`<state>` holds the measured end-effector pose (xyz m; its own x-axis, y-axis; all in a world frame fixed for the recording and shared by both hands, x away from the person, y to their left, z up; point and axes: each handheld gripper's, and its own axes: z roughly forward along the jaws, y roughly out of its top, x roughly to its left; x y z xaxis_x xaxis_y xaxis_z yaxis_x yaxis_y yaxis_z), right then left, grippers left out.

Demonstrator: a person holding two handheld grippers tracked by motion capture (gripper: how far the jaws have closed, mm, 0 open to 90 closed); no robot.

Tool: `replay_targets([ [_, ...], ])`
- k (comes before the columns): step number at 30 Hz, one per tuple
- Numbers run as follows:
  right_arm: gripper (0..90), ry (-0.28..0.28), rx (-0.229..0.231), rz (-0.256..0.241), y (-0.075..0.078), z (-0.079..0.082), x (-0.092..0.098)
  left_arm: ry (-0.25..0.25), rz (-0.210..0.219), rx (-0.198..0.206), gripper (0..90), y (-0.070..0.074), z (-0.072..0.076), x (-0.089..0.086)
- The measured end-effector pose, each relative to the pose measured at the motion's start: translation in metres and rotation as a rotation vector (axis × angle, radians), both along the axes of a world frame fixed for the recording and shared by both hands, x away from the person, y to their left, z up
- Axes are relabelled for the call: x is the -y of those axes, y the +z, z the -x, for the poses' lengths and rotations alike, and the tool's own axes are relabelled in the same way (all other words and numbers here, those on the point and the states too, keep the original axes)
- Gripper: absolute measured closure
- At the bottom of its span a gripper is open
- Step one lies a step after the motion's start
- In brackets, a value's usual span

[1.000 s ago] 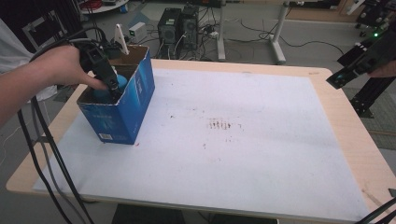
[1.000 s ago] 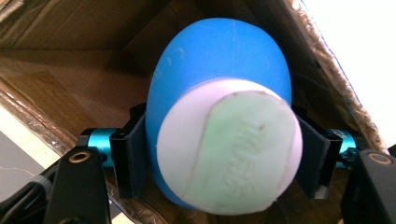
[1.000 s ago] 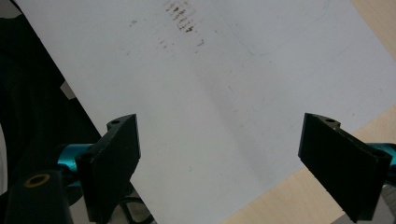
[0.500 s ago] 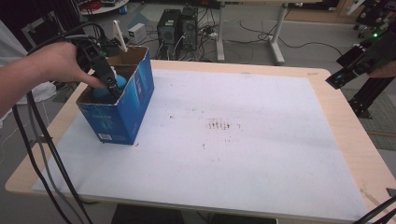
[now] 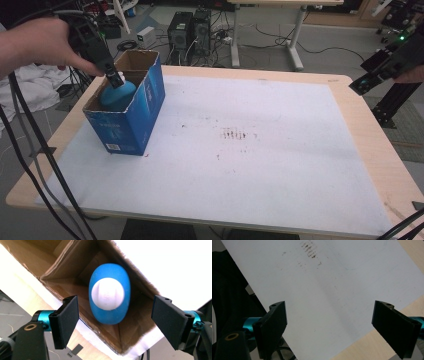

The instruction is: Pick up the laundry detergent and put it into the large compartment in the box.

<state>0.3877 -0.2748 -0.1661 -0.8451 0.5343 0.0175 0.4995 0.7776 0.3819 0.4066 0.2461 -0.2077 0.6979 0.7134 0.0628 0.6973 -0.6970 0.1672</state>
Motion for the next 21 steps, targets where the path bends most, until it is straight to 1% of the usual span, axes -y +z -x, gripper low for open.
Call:
replay_targets([
  [1,12.0,-0.003,-0.001,0.000,0.000,0.000,-0.001,-0.019,-0.002,0.004,22.3,0.006,0.001,0.004],
  [3,12.1,-0.001,0.000,0.000,0.000,0.001,-0.001,-0.045,-0.004,0.005,22.3,0.011,0.002,0.011],
  [4,12.1,-0.001,0.000,0.000,0.000,0.001,-0.001,-0.045,-0.004,0.005,22.3,0.011,0.002,0.011],
  [5,12.0,-0.001,0.002,-0.001,0.000,0.001,-0.002,-0.069,0.000,0.004,22.3,0.014,0.002,0.018],
  [6,12.0,-0.003,0.001,0.001,0.000,0.001,-0.002,-0.082,0.002,0.004,22.3,0.015,0.002,0.021],
  [9,12.1,-0.010,0.003,0.002,0.001,0.002,-0.002,-0.128,0.014,0.009,22.3,0.017,0.001,0.039],
  [10,12.0,-0.009,0.003,0.002,0.001,0.003,-0.001,-0.141,0.017,0.009,22.3,0.017,0.000,0.045],
  [11,12.0,-0.011,0.005,0.001,0.001,0.003,-0.001,-0.141,0.017,0.009,22.3,0.017,0.000,0.045],
  [12,12.0,-0.013,0.004,0.002,0.001,0.004,0.000,-0.158,0.017,0.007,22.3,0.016,-0.001,0.052],
  [13,12.0,-0.014,0.004,0.002,0.001,0.005,0.001,-0.187,0.015,0.003,22.3,0.015,-0.003,0.064],
  [16,12.0,-0.020,0.006,0.007,0.001,0.006,0.003,-0.220,0.016,-0.003,22.3,0.012,-0.005,0.081],
  [17,12.0,-0.023,0.004,0.007,0.002,0.007,0.003,-0.220,0.016,-0.003,22.3,0.012,-0.005,0.081],
  [18,12.0,-0.022,0.006,0.007,0.002,0.007,0.004,-0.240,0.025,-0.003,22.3,0.009,-0.005,0.093],
  [19,12.0,-0.022,0.006,0.007,0.002,0.007,0.004,-0.240,0.025,-0.003,22.3,0.009,-0.005,0.093],
  [20,12.0,-0.025,0.006,0.007,0.002,0.008,0.005,-0.262,0.024,-0.008,22.3,0.005,-0.005,0.104],
  [21,12.0,-0.026,0.005,0.007,0.002,0.008,0.006,-0.273,0.027,-0.011,22.3,0.003,-0.004,0.109],
])
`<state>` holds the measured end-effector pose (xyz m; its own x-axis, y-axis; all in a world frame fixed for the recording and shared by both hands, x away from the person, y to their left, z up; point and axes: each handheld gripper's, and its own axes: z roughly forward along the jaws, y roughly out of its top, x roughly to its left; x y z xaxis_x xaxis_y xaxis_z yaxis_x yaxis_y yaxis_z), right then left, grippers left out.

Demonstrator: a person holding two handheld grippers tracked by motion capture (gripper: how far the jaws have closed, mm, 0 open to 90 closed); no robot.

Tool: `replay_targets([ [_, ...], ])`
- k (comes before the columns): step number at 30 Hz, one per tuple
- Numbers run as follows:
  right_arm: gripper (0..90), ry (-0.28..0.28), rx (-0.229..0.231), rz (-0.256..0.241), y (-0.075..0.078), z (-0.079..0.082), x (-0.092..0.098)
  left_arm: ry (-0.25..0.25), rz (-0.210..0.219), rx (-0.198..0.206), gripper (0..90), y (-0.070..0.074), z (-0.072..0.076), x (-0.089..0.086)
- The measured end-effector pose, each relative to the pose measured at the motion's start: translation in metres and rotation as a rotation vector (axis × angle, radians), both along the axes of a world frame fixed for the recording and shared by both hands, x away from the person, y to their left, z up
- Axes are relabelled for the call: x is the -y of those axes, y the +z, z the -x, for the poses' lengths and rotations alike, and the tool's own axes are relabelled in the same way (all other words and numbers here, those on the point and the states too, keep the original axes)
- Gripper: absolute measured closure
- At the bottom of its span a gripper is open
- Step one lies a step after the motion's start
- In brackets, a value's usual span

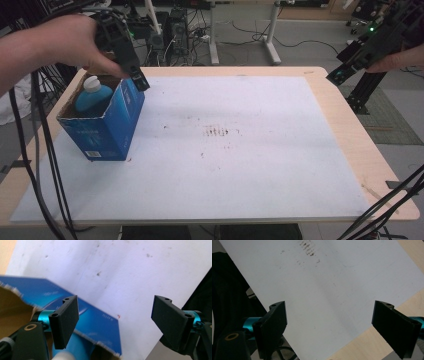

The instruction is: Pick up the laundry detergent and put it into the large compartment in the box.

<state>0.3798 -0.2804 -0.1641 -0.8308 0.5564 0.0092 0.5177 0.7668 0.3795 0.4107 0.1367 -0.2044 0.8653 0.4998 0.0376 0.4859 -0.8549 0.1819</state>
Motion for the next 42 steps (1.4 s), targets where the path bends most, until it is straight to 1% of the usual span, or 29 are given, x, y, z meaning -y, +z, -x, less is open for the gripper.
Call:
replay_targets([
  [1,12.0,0.000,0.002,0.000,0.000,0.000,0.000,0.000,0.000,0.000,22.3,0.000,0.000,0.000],
  [2,12.0,-0.001,0.003,0.001,0.000,0.000,0.000,-0.015,0.005,0.004,22.3,-0.003,0.001,0.009],
  [4,12.0,0.001,0.005,-0.001,0.000,0.000,0.001,-0.029,0.010,0.006,22.3,-0.007,0.003,0.016],
  [6,12.0,0.002,0.007,-0.003,0.000,0.000,0.000,-0.031,0.012,0.005,22.3,-0.009,0.004,0.020],
  [7,12.0,0.001,0.008,-0.004,0.001,0.000,0.000,-0.047,0.010,0.002,22.3,-0.012,0.005,0.026],
  [11,12.0,0.005,0.009,-0.004,0.001,0.001,-0.002,-0.052,0.010,0.000,22.3,-0.016,0.007,0.031],
  [14,12.0,0.006,0.008,0.000,0.001,0.002,-0.003,-0.066,0.003,-0.006,22.3,-0.019,0.006,0.035],
  [17,12.0,0.006,0.009,0.004,0.002,0.003,-0.003,-0.070,-0.004,-0.004,22.3,-0.020,0.005,0.037],
  [20,12.0,0.004,0.013,0.003,0.003,0.004,-0.003,-0.070,0.005,-0.005,22.3,-0.020,0.005,0.039],
  [25,12.0,0.000,0.013,0.006,0.004,0.005,-0.002,-0.078,-0.004,-0.012,22.3,-0.021,0.005,0.040],
  [30,12.0,0.001,0.016,0.007,0.004,0.004,-0.002,-0.074,0.001,-0.012,22.3,-0.021,0.005,0.039],
  [33,12.0,0.005,0.016,0.009,0.004,0.004,-0.003,-0.075,-0.009,-0.014,22.3,-0.021,0.004,0.037],
  [42,12.0,0.011,0.013,0.011,0.003,0.002,-0.005,-0.061,-0.007,-0.015,22.3,-0.021,0.004,0.035],
])
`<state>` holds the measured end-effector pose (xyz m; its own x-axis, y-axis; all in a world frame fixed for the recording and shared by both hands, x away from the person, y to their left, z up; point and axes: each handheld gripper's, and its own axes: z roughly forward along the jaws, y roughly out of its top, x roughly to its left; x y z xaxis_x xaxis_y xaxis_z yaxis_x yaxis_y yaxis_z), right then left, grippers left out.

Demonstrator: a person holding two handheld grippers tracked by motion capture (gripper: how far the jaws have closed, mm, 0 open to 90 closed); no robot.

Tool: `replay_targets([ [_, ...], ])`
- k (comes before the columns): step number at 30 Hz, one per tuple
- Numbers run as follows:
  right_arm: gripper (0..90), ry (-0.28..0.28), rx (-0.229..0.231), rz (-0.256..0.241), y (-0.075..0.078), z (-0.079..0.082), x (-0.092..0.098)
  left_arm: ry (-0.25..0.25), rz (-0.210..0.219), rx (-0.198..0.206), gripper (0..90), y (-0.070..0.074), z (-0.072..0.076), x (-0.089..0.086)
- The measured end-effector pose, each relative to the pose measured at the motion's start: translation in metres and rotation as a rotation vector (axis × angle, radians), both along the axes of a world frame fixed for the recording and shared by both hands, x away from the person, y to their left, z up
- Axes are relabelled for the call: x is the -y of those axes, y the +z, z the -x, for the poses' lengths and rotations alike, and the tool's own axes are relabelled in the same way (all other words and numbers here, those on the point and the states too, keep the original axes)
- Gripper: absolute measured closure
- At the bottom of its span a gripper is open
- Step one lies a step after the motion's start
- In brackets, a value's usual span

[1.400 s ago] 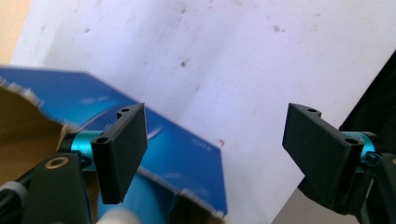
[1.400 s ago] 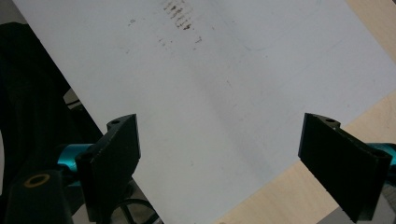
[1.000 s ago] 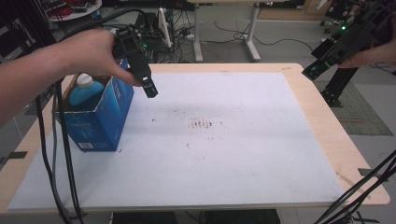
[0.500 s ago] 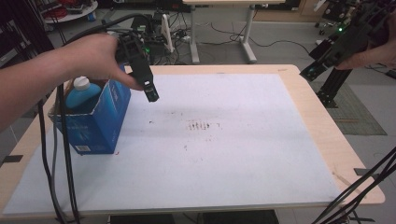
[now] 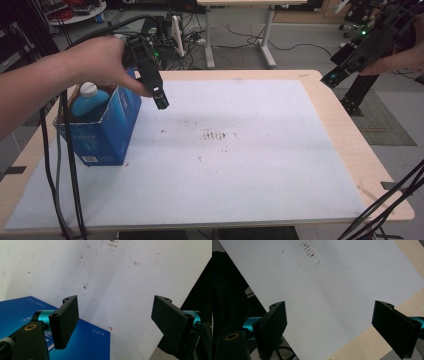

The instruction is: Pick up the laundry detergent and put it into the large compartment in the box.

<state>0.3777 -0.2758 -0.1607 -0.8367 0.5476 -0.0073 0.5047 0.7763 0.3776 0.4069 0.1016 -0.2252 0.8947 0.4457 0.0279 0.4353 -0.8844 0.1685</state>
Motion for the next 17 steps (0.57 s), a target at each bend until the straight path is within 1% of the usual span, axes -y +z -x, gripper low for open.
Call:
replay_targets([
  [2,12.0,0.001,0.000,-0.001,-0.0003,-0.0004,-0.0001,-0.006,-0.004,-0.002,22.3,0.0006,-0.0008,-0.0006],
  [9,12.0,-0.002,-0.002,0.000,-0.0008,-0.0010,-0.0003,-0.004,-0.005,-0.001,22.3,0.0009,-0.0007,-0.0007],
  [14,12.1,0.000,0.000,-0.002,-0.0008,-0.0009,0.0000,0.008,-0.001,-0.001,22.3,0.0005,-0.0002,-0.0012],
  [17,12.0,0.000,0.000,-0.003,-0.0008,-0.0009,0.0003,0.004,-0.003,-0.003,22.3,0.0013,-0.0001,-0.0015],
])
